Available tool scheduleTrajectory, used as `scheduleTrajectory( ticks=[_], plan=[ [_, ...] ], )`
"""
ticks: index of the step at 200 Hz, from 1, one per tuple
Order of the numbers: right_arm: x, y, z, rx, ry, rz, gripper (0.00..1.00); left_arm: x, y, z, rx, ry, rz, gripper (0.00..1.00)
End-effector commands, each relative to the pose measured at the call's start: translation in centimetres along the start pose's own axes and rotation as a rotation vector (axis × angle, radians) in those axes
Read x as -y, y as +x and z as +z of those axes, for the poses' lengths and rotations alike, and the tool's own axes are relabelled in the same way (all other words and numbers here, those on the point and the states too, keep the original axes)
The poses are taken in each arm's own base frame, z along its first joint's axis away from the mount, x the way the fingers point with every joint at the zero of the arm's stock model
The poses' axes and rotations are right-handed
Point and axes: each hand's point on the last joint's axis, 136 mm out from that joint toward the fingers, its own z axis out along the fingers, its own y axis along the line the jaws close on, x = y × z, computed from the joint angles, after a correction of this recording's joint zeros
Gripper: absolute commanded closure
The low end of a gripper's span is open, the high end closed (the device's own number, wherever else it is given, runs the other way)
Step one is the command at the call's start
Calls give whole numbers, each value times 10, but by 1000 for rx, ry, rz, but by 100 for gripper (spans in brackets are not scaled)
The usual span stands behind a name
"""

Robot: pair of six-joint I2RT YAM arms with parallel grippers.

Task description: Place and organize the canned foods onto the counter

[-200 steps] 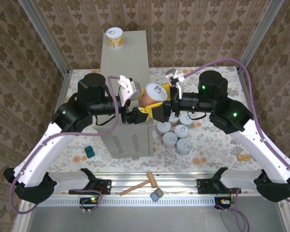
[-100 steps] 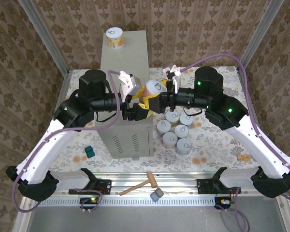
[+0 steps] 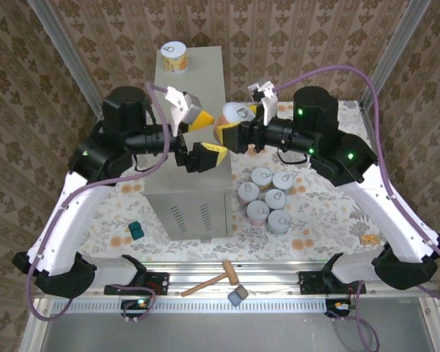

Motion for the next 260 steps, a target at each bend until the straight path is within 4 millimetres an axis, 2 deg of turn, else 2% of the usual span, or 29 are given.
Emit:
scheduleTrajectory(
  ticks=[1, 19, 47, 81, 129, 178, 211, 260],
  plan=[
    [13, -11, 6, -8, 62, -65, 35, 15, -19, -23, 12, -22, 44, 0],
    [20, -15, 15, -7, 82, -79, 35, 17, -10, -34, -33, -62, 47, 0],
    [36, -20, 30, 2, 124, -91, 35, -3, 20, -46, -89, -209, 42, 0],
    [59, -20, 55, -27, 193, -132, 35, -11, 42, -59, -114, -294, 40, 0],
    [105, -29, 89, -60, 354, -206, 35, -14, 51, -82, -86, -412, 105, 0],
    [151, -41, 115, -48, 438, -203, 34, -22, 71, -82, -114, -450, 119, 0],
    [166, -39, 127, -47, 442, -228, 33, -24, 74, -86, -87, -474, 141, 0],
    [173, -26, 141, -75, 406, -220, 33, -32, 83, -84, -67, -478, 108, 0]
  ],
)
